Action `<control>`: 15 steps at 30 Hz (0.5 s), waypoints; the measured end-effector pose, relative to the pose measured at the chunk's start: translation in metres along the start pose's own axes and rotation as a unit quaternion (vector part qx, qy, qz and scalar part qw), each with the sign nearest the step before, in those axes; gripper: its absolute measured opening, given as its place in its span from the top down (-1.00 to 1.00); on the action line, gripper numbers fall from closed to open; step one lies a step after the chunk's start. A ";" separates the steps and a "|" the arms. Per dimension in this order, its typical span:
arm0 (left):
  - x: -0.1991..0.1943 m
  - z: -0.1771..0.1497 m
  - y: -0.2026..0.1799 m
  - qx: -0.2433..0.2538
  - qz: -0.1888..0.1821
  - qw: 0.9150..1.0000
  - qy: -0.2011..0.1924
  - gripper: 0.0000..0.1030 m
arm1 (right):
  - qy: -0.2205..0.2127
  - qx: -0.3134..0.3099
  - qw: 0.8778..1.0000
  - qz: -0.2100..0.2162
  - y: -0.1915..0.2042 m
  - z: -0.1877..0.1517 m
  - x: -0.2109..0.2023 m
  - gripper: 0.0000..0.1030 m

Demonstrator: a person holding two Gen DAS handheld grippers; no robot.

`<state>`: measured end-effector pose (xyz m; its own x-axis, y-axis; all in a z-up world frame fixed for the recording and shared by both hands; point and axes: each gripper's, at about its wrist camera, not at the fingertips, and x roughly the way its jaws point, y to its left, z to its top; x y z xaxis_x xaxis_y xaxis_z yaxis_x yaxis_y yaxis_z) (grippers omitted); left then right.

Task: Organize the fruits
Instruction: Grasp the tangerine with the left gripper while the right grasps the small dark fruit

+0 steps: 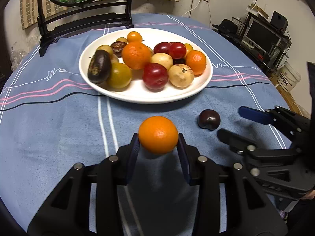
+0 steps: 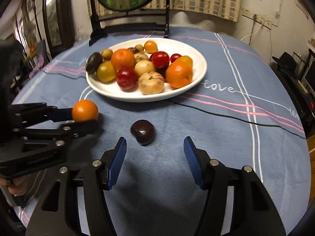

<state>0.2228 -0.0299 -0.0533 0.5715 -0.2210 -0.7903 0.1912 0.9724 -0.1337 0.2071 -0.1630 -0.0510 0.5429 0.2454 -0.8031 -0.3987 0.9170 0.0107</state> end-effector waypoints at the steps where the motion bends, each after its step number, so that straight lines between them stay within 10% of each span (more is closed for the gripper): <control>1: -0.001 -0.001 0.002 -0.001 -0.001 1.000 -0.001 0.24 | 0.004 -0.007 1.000 0.000 0.004 0.002 0.004 -0.18; 7: -0.002 -0.002 0.012 -0.014 -0.011 1.000 -0.001 0.24 | 0.021 -0.026 0.999 -0.012 0.015 0.009 0.022 -0.18; 12: -0.002 -0.002 0.012 -0.010 -0.013 1.000 -0.002 0.24 | 0.035 -0.025 0.999 -0.018 0.018 0.015 0.036 0.38; 15: -0.002 -0.002 0.012 -0.010 -0.009 1.000 -0.003 0.24 | 0.032 -0.014 0.999 -0.025 0.015 0.016 0.033 0.39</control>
<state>0.2220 -0.0176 -0.0542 0.5728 -0.2396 -0.7839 0.1863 0.9693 -0.1602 0.2312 -0.1357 -0.0677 0.5140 0.1788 -0.8390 -0.3936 0.9182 -0.0455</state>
